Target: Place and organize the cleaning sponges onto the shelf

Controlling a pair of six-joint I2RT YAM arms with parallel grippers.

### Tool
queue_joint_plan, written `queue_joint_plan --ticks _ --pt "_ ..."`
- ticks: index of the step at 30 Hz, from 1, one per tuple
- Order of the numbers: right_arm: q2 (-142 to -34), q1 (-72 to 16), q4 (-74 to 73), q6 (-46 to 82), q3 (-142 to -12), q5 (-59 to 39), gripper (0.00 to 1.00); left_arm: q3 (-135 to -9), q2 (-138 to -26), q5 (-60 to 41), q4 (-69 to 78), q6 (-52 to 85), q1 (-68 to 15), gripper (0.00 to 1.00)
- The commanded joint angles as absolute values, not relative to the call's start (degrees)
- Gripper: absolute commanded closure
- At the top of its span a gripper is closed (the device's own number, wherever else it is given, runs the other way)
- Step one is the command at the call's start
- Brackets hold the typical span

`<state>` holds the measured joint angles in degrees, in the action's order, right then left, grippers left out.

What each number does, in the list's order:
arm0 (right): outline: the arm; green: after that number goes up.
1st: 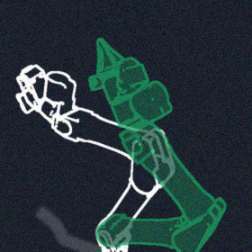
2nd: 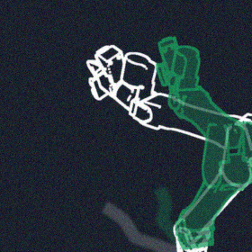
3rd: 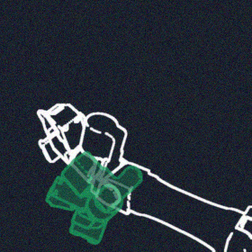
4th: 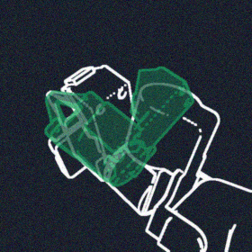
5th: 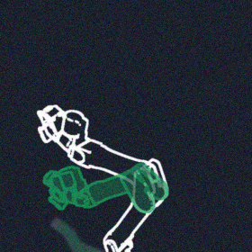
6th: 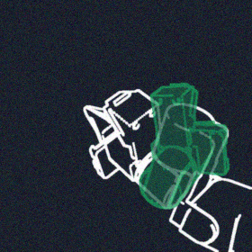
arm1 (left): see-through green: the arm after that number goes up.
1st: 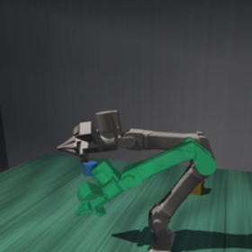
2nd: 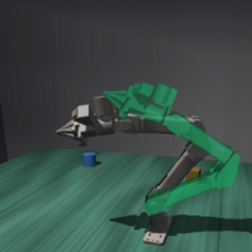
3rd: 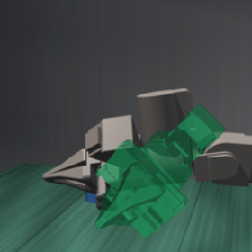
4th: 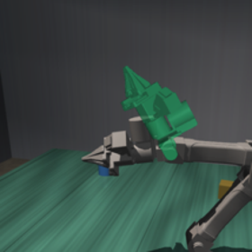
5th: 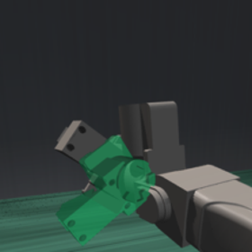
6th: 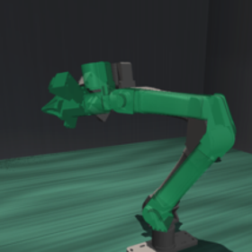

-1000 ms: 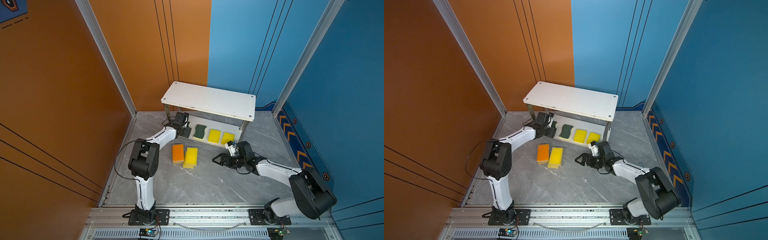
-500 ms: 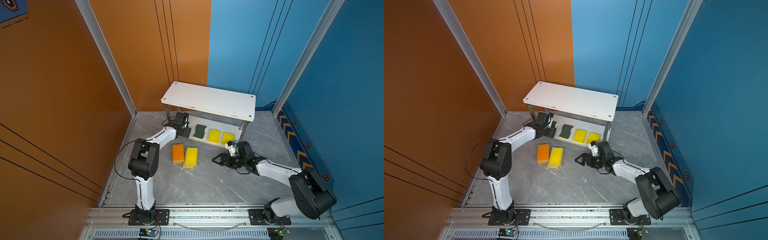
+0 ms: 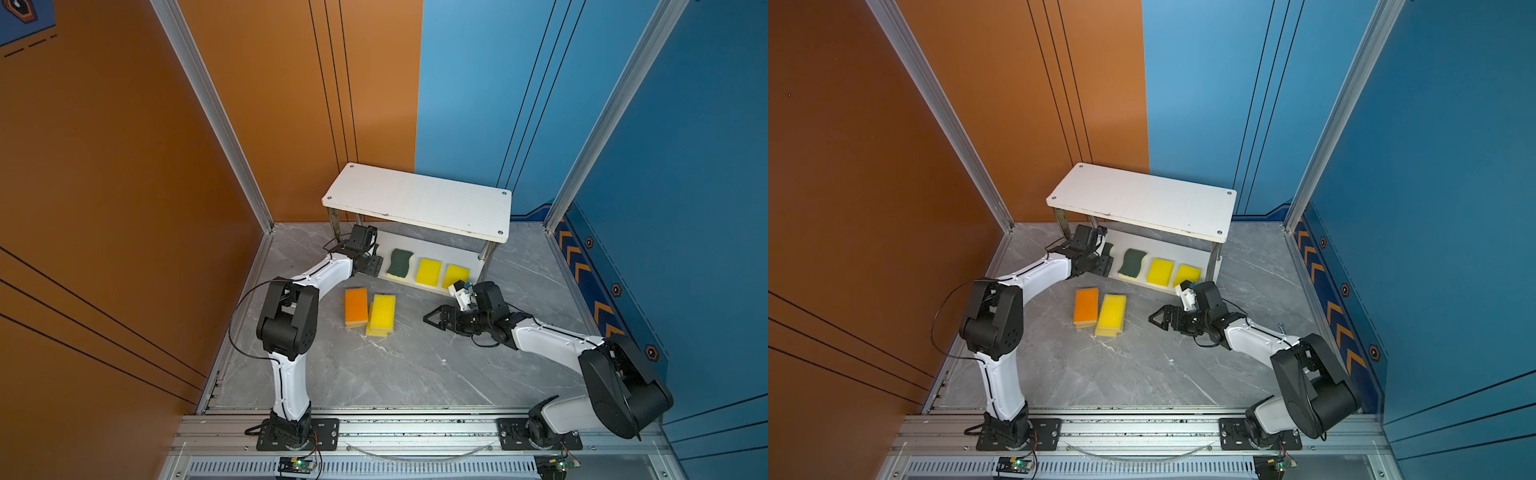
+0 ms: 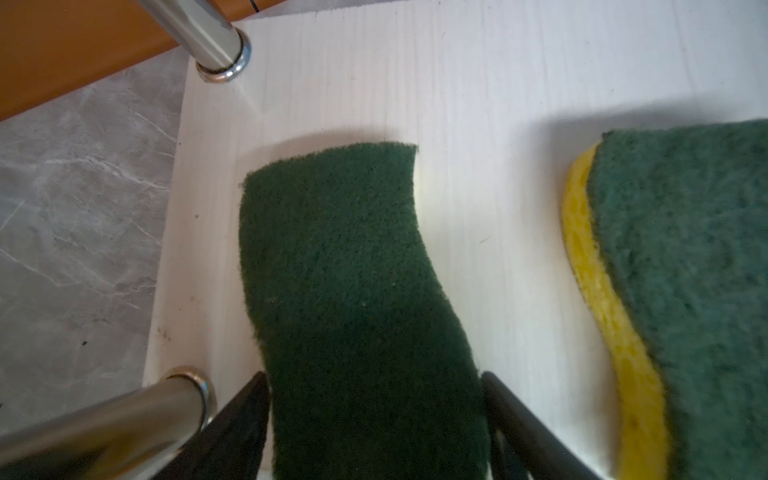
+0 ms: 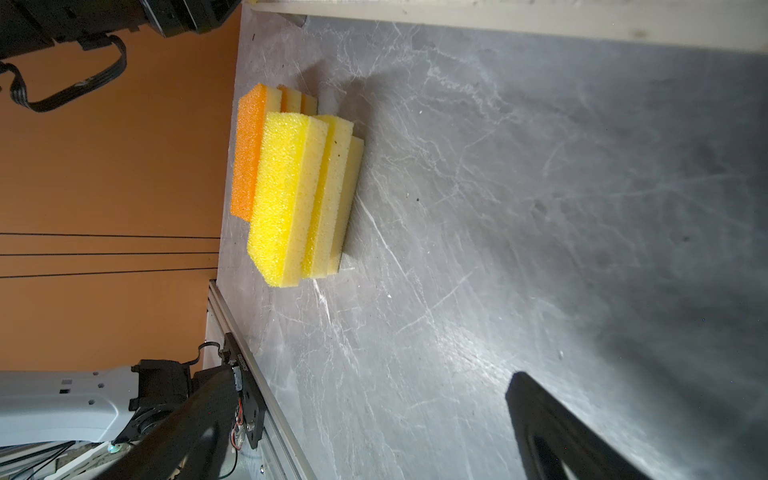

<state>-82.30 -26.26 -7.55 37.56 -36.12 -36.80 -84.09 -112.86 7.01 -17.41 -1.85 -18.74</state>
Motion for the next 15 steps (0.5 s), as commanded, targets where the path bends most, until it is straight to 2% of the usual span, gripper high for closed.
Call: queue_joint_plan --ticks 1,15 --pt "-82.71 -26.54 -8.00 38.11 -37.26 -36.12 0.00 -84.07 -112.65 8.74 -18.16 -1.31 -18.54 0.18" --pt "-82.88 -26.63 -8.17 38.01 -36.94 -36.21 0.00 -81.74 -109.97 10.72 -17.36 -1.96 -19.29 0.15"
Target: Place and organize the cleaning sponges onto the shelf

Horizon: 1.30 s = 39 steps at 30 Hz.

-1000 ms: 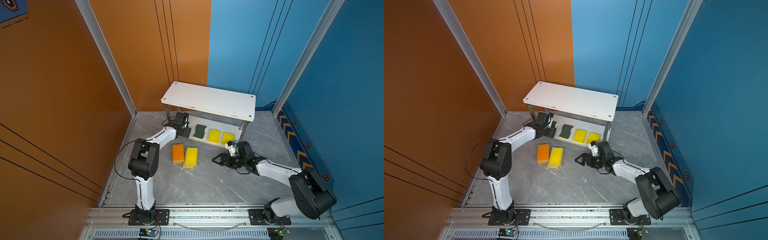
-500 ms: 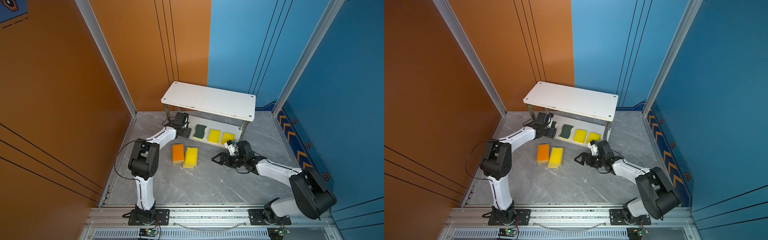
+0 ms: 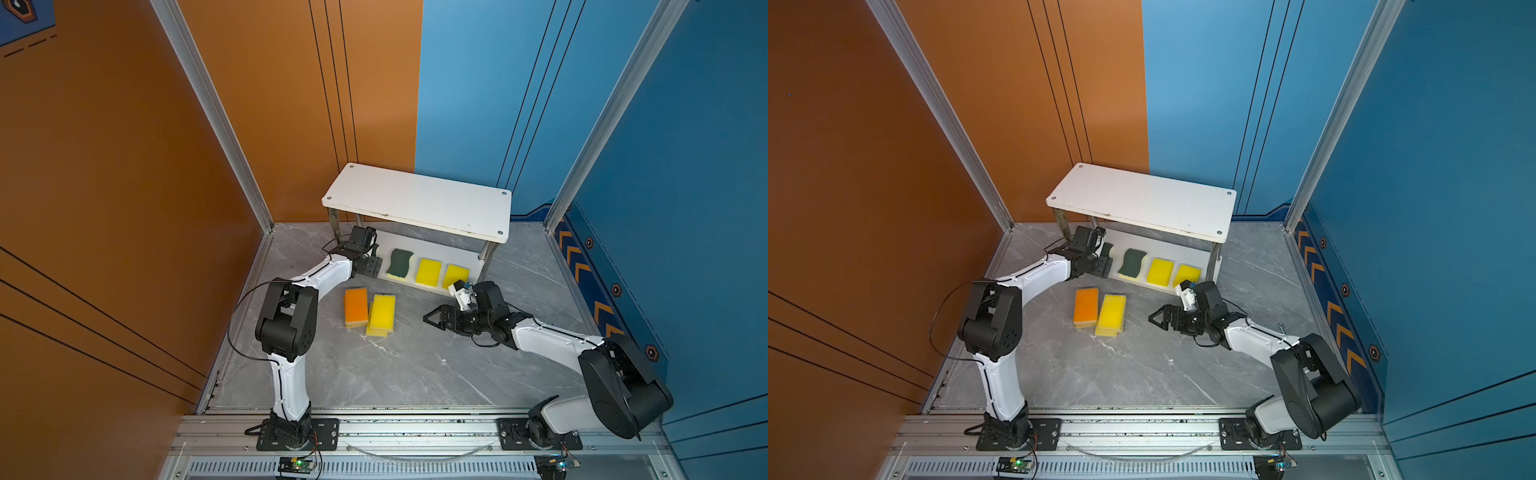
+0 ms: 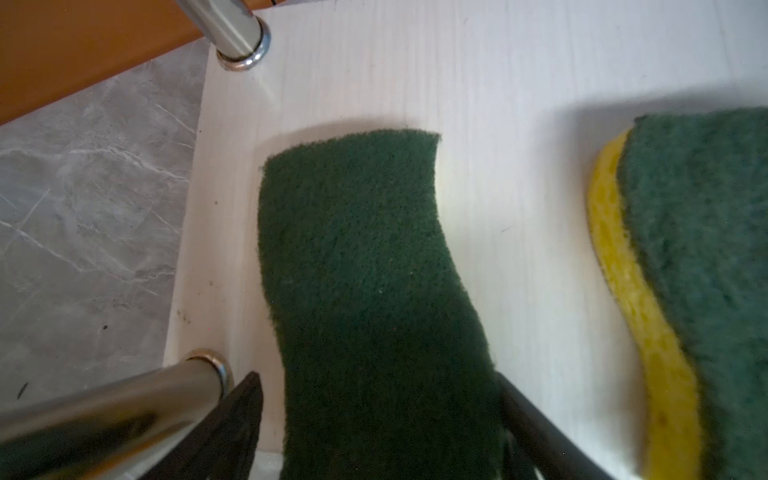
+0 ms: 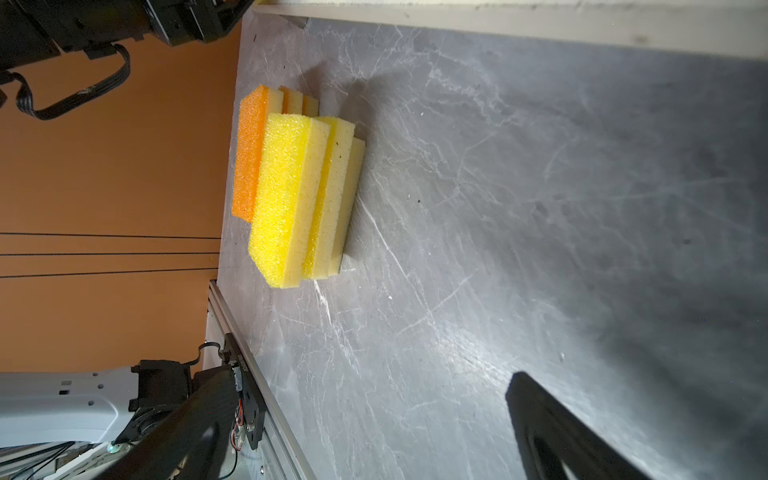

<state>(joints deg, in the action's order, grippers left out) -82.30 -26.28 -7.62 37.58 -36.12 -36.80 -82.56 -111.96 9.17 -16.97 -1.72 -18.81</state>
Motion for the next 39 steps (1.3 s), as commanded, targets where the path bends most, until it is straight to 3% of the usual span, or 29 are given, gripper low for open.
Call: queue_joint_plan --ticks 1,27,28,39 --pt "-82.88 -26.62 -8.17 38.04 -37.01 -36.21 0.00 -81.69 -109.95 10.88 -17.48 -1.93 -19.35 0.15" --pt "-82.73 -26.63 -8.00 37.85 -36.93 -36.21 0.00 -80.12 -108.46 11.51 -17.48 -2.30 -20.21 0.15" --pt "-82.71 -26.63 -8.04 37.84 -36.80 -36.18 0.00 -79.94 -108.18 11.45 -17.49 -2.26 -20.30 0.10" --pt "-82.71 -26.63 -8.00 37.83 -36.83 -36.29 0.00 -78.67 -106.43 13.07 -17.43 -2.41 -21.27 0.09"
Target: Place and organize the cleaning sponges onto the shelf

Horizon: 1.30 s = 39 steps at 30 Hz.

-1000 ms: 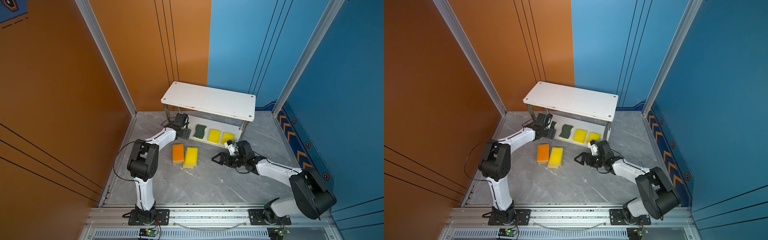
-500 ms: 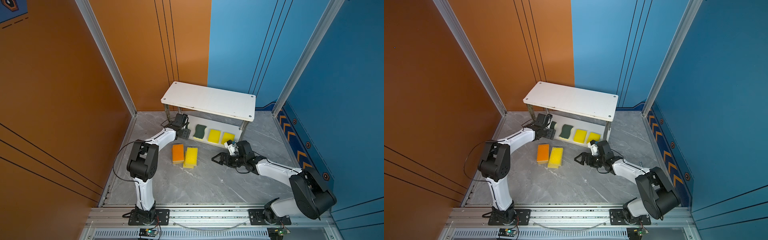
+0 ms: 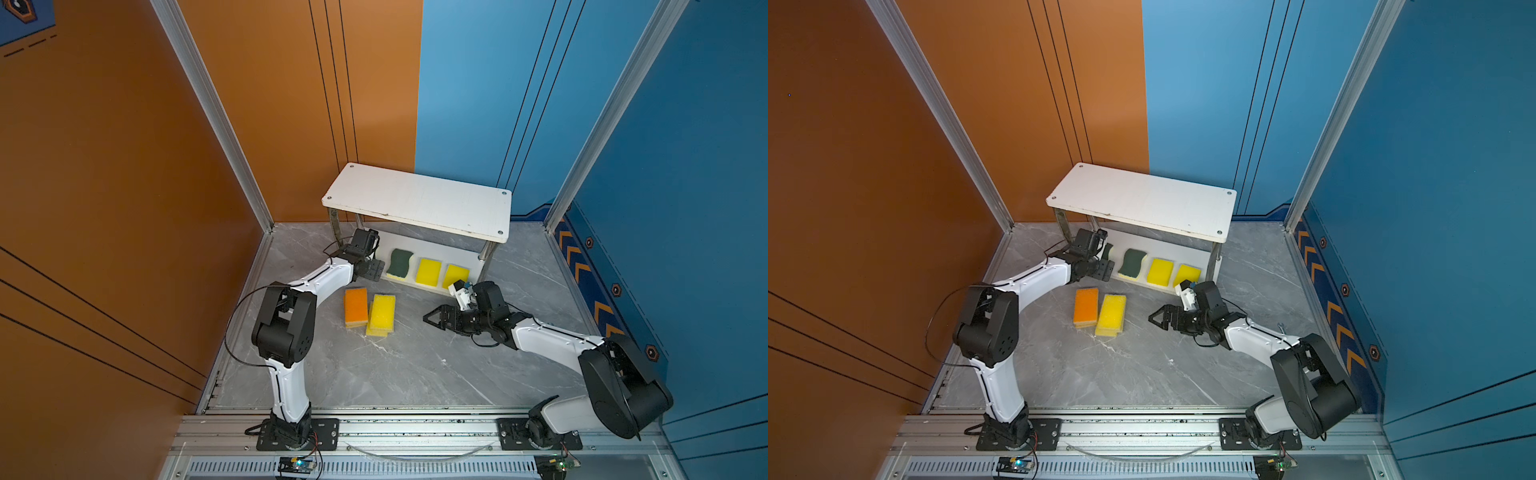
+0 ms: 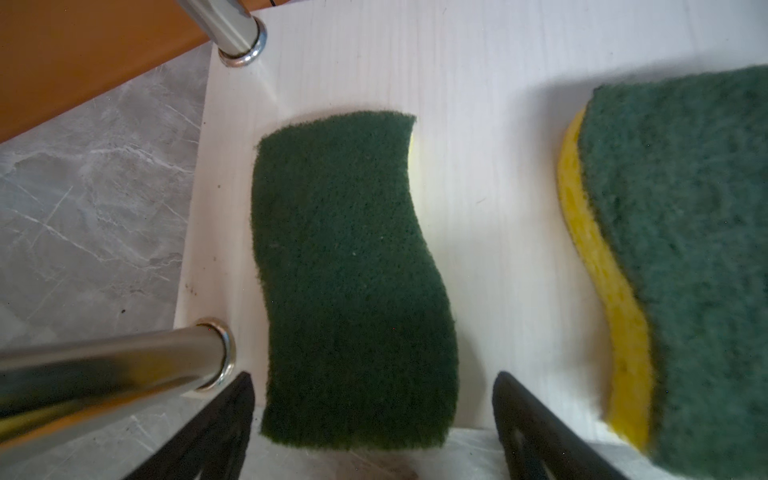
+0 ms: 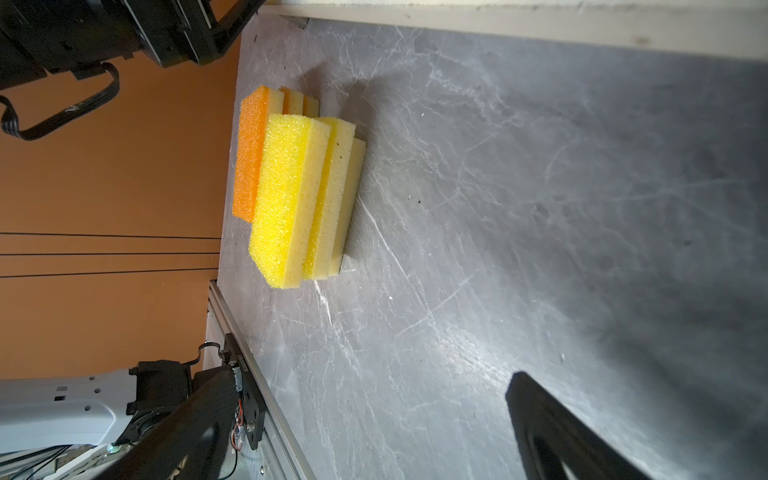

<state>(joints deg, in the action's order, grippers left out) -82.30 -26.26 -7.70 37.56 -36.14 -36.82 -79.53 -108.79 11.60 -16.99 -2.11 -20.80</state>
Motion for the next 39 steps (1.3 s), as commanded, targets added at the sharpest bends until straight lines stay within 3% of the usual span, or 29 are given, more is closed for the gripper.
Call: queue_joint_plan --ticks 1,23,32,39 --pt "-82.71 -26.61 -8.00 37.84 -36.83 -36.29 0.00 -78.50 -106.16 13.26 -17.49 -2.38 -21.35 0.09" --pt "-82.53 -26.80 -8.61 38.07 -36.87 -36.83 0.00 -73.46 -97.68 17.27 -23.09 0.06 -23.36 0.07" --pt "-82.33 -26.98 -8.70 38.29 -37.18 -36.83 0.00 -70.94 -91.11 12.54 -26.15 5.95 -25.17 0.01" --pt "-82.85 -27.33 -8.11 38.21 -38.05 -36.61 0.00 -67.35 -84.73 10.99 -27.98 8.90 -26.89 0.02"
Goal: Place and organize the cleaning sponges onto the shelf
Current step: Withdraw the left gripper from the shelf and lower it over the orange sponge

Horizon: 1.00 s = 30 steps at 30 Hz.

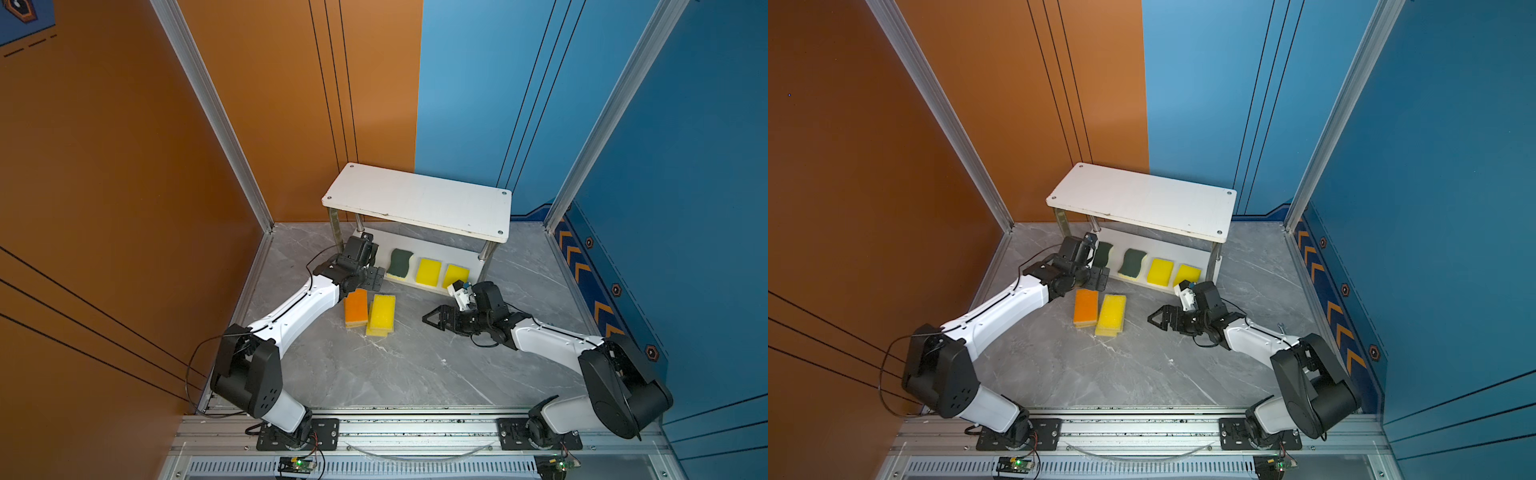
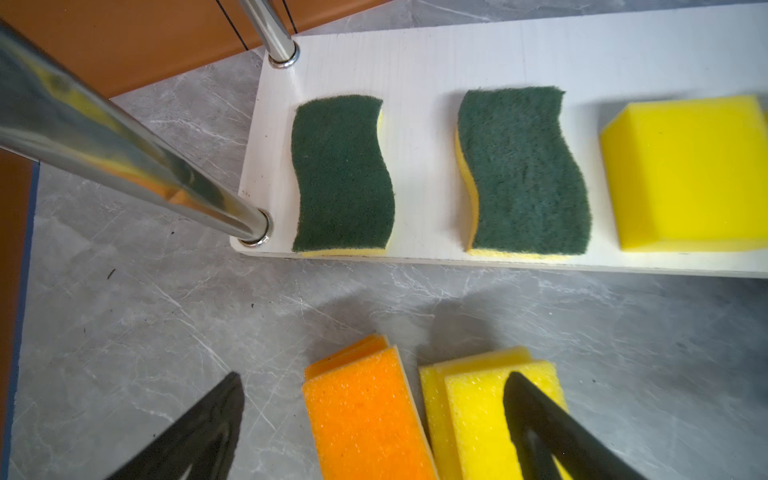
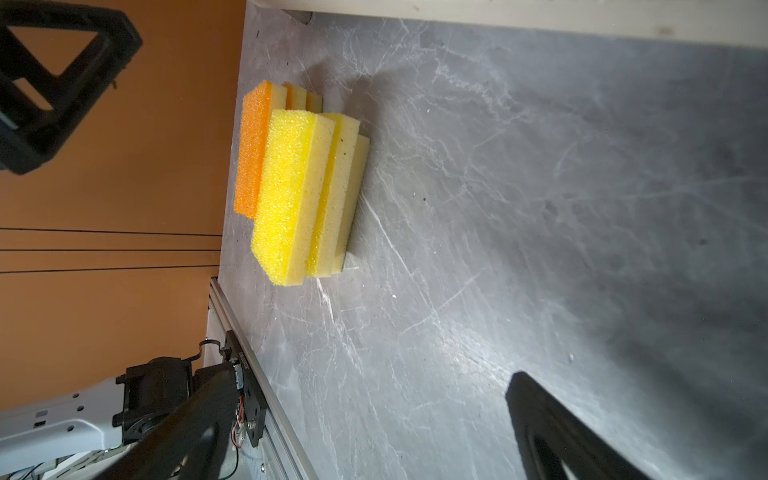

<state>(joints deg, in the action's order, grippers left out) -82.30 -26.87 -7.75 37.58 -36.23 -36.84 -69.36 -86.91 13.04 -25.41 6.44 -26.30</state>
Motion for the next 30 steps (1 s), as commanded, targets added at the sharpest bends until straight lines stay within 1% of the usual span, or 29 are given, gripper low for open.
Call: queue_joint_plan --ticks 1,9,16,21,30 --pt "-82.95 -27.55 -7.88 38.04 -38.23 -36.56 0.00 -66.87 -84.13 10.59 -28.35 9.44 -26.89 0.02" --pt "-84.58 -28.18 -7.47 37.49 -39.55 -36.46 0.00 -62.06 -82.55 10.92 -31.89 18.11 -27.22 0.02" --pt "-87.35 -28.56 -9.87 37.84 -39.78 -38.01 0.00 -56.87 -80.36 11.64 -28.62 25.52 -28.64 0.02" --pt "-88.37 -28.56 -11.02 38.02 -39.69 -38.52 0.00 -54.56 -78.55 14.05 -27.58 27.71 -28.83 0.02" --pt "-88.95 -28.52 -11.78 38.30 -39.56 -39.05 0.00 -50.37 -76.86 13.76 -24.35 29.92 -28.56 0.02"
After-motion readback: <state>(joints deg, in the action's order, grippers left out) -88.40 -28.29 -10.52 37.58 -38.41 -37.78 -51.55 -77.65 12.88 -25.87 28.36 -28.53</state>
